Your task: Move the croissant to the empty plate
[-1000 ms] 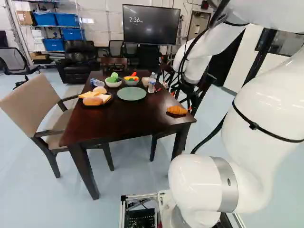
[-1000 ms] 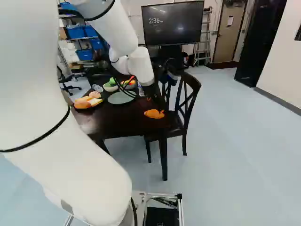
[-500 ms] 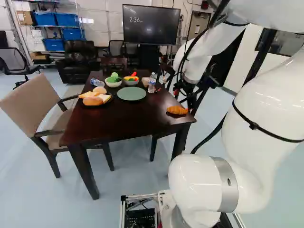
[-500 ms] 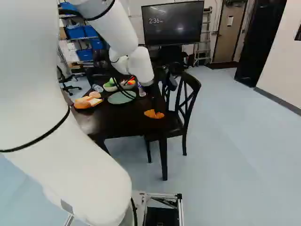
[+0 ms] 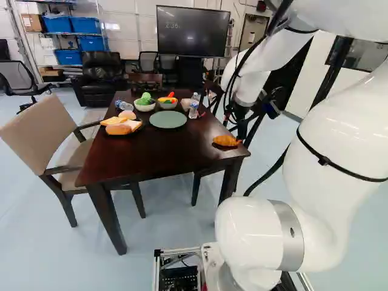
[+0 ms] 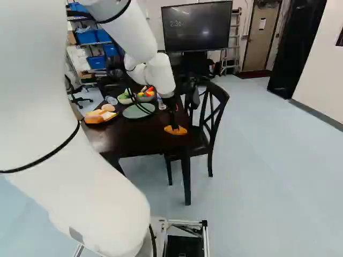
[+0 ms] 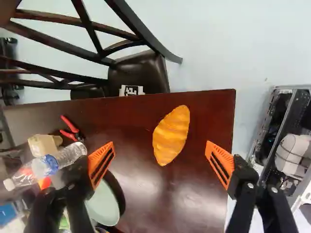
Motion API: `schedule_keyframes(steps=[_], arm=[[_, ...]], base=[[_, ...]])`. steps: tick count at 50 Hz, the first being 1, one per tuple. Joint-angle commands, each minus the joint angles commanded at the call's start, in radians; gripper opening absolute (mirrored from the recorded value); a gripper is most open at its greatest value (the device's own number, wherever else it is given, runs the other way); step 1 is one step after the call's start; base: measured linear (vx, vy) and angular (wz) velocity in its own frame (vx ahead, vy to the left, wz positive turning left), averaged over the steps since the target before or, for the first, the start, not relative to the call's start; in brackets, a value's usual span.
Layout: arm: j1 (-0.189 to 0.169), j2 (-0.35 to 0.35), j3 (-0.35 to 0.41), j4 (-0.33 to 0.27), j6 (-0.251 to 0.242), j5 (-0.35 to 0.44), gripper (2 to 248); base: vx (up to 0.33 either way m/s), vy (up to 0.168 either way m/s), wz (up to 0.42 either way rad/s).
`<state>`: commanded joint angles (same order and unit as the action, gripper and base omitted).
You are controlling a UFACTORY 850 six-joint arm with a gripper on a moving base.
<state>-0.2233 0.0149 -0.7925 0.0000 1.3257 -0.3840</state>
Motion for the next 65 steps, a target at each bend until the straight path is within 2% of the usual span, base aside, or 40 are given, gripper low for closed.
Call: schedule_keyframes(steps=[16,53,65], arm=[[0.0,0.0,0.0,0.0,0.168,0.0,247],[0.0,-0.001,0.0,0.0,0.168,0.0,247],[0.0,-0.032,-0.006,0.0,0.168,0.0,247]], base=[[0.0,0.0,0.0],[0.0,0.0,0.0],[0.0,0.0,0.0]])
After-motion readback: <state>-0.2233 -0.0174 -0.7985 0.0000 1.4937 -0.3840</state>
